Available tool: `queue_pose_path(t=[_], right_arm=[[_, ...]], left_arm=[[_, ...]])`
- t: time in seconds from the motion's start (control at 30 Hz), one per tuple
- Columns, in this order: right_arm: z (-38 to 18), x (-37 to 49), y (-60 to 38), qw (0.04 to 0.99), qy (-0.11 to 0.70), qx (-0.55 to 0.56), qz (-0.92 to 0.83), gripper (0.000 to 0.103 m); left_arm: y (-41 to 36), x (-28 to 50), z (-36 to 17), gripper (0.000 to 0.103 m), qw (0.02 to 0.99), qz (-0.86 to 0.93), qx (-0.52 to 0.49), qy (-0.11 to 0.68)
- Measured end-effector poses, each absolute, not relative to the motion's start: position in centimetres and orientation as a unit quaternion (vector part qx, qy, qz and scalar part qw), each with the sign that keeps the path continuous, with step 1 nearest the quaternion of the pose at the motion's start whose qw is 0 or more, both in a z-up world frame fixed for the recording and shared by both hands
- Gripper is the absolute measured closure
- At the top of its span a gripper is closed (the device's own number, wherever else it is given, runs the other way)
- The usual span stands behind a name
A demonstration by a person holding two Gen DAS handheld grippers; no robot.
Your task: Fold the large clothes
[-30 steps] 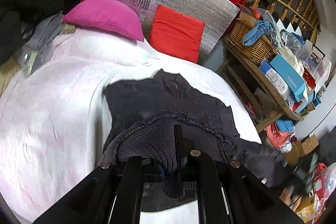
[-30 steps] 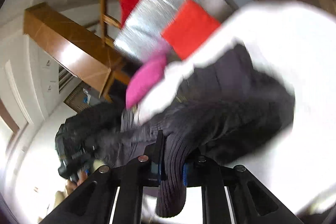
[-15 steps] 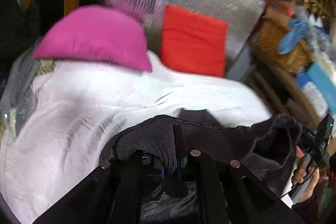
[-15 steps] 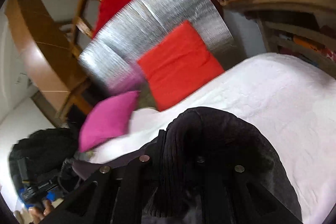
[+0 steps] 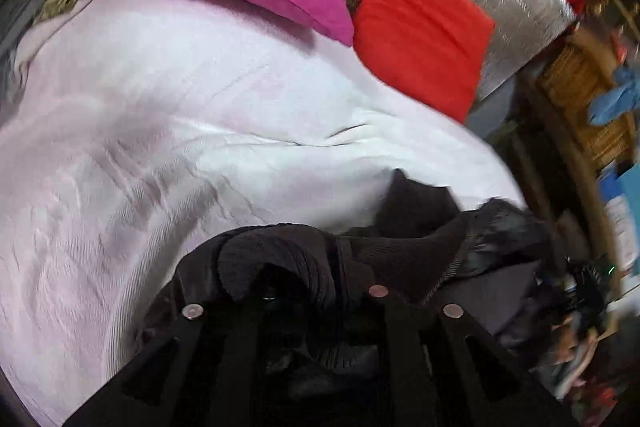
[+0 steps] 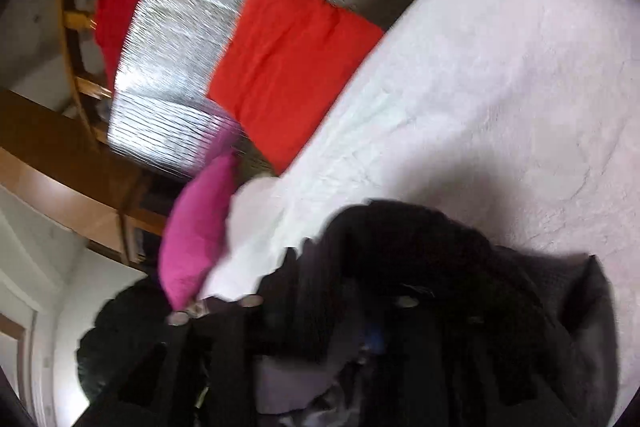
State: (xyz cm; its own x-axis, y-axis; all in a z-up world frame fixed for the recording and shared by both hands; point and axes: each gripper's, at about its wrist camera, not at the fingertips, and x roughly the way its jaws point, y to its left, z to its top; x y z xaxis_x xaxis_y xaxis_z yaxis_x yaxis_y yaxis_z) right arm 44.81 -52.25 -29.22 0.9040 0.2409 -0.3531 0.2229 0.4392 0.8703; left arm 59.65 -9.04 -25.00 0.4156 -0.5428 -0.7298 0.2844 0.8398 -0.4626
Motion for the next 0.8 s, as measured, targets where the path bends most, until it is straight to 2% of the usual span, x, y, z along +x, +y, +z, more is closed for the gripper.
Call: queue_pose_path(t=[0.03, 0.07, 0.1, 0.17, 0.2, 0.33, 0.5, 0.7, 0.8], right_arm=[[-28.6, 43.8, -52.4, 0.824, 0.201, 0.53, 0.001, 0.017], [-27.6, 42.0, -52.7, 0.831, 0.168, 0.53, -0.011, 0.008], [-26.8, 40.8, -52.7, 0.836, 0.147, 0.529, -0.021, 0.008], [-24.9, 37.7, -52.5, 0.847, 0.129, 0.514, -0.037, 0.008], [-24.2, 36.6, -52.0, 0.853, 0.131, 0.504, -0.033, 0.008], [-22.3, 33.4, -48.5, 0.883, 0.173, 0.433, -0.057, 0.008], [-22.3, 32.0, -44.5, 0.903, 0.233, 0.352, -0.076, 0.008], [-20.1, 37.8, -39.0, 0.916, 0.329, 0.227, -0.033, 0.008], [-19.8, 40.9, -37.2, 0.914, 0.364, 0.173, -0.047, 0.009]], left_arm=[[-8.5, 59.1, -24.4, 0.076, 0.828, -0.252, -0.146, 0.48], [-7.5, 58.2, -23.4, 0.059, 0.833, -0.251, -0.16, 0.467], [-6.6, 57.2, -22.5, 0.033, 0.848, -0.235, -0.167, 0.446], [-4.8, 54.6, -20.5, 0.013, 0.881, -0.199, -0.18, 0.39], [-3.8, 53.0, -19.4, 0.013, 0.888, -0.205, -0.19, 0.364], [-2.0, 47.2, -18.2, 0.013, 0.892, -0.187, -0.194, 0.362], [-0.6, 41.0, -20.8, 0.013, 0.901, -0.145, -0.199, 0.357], [-1.0, 41.8, -25.6, 0.013, 0.899, -0.078, -0.171, 0.395], [-2.5, 42.7, -26.3, 0.015, 0.909, -0.056, -0.112, 0.399]])
